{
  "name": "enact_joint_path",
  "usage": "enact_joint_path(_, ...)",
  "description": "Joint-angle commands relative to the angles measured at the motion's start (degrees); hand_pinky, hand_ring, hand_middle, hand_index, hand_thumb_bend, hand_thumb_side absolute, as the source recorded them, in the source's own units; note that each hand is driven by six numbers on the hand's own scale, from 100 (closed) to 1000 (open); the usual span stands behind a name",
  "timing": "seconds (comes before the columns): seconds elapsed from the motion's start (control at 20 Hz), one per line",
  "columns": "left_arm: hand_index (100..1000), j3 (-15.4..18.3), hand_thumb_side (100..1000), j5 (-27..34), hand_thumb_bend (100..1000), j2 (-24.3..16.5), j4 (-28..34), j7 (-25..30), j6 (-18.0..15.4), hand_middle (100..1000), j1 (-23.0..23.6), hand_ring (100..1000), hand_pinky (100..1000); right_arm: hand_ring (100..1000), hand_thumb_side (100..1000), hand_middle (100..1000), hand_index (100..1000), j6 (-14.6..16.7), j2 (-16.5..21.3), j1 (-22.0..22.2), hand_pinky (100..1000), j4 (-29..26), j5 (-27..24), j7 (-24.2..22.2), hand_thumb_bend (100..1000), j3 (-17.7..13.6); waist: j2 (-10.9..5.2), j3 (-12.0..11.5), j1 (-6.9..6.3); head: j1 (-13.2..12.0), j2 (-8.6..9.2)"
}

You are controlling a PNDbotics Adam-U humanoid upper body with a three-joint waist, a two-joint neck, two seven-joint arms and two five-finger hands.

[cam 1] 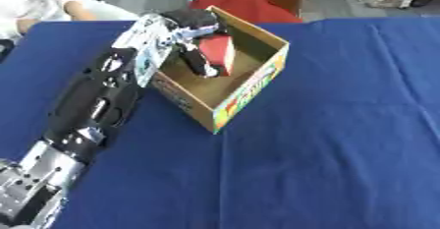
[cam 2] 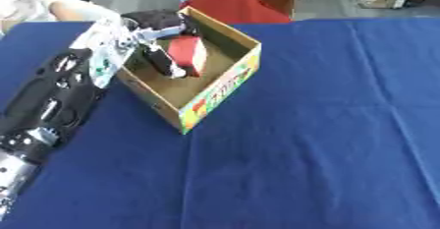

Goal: Pick up objects on the table and place them in the box.

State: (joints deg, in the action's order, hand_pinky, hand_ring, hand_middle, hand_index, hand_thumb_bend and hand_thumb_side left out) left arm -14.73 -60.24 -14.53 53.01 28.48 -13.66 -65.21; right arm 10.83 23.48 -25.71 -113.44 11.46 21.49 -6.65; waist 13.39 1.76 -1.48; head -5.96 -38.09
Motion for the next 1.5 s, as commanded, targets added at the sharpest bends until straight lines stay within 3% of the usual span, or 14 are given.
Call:
enact_joint_path(0.05, 886, 0.1, 281, -1.6, 457, -0.6, 0.3, 0.8, -0.5, 846, -0.9, 850, 792, 748, 1000, 869, 785, 0.0, 0.6, -0.5, 692, -1.2, -0.3, 0.1, 100, -0.3, -1.11, 0.0, 0.11, 0.1, 0.57)
enact_joint_path(0.25, 940, 0.5, 389, -1.5, 596, -0.6, -0.3, 2.9, -1.1, 908, -0.7, 905, 851, 748, 1000, 870, 785, 0.0, 0.7, -0.4, 692, -1.2, -0.3, 0.1, 100, -0.4, -1.16, -0.1, 0.12, 0.4, 0.36)
enact_joint_path(0.45, 940, 0.9, 397, -1.8, 598, -0.9, 0.6, 3.5, -1.1, 907, -0.8, 904, 848, 748, 1000, 870, 785, -0.1, 0.6, -0.3, 692, -1.2, -0.3, 0.1, 100, -0.4, -1.25, -0.1, 0.11, 0.7, -0.17)
enact_joint_path(0.9, 888, 1.6, 395, 4.1, 387, -2.2, 6.5, 0.2, 0.2, 807, -1.0, 847, 794, 748, 1000, 869, 785, -0.1, 0.9, 0.1, 693, -1.2, -0.3, 0.4, 100, -0.5, -1.79, -0.5, 0.12, 0.8, -1.18)
enact_joint_path(1.2, 858, 1.4, 467, 10.6, 293, -7.1, 18.6, -0.9, 3.6, 774, 0.9, 820, 769, 749, 1000, 867, 785, -0.1, 1.6, 0.6, 694, -1.2, 0.0, 0.7, 100, -0.8, -2.47, -1.1, -0.19, 1.6, -2.16)
enact_joint_path(1.35, 851, 2.2, 573, 14.8, 245, -12.0, 28.8, -2.8, 5.5, 772, 4.2, 803, 759, 750, 1000, 865, 786, -0.1, 2.1, 0.8, 697, -1.2, 0.3, 1.0, 100, -1.1, -2.79, -1.6, -0.33, 2.4, -2.63)
enact_joint_path(1.5, 851, 3.9, 600, 19.3, 239, -16.7, 39.0, -5.7, 8.7, 769, 8.8, 795, 749, 751, 1000, 863, 787, 0.0, 2.7, 0.9, 698, -1.2, 0.6, 1.4, 100, -1.3, -3.01, -2.0, -0.36, 3.1, -3.09)
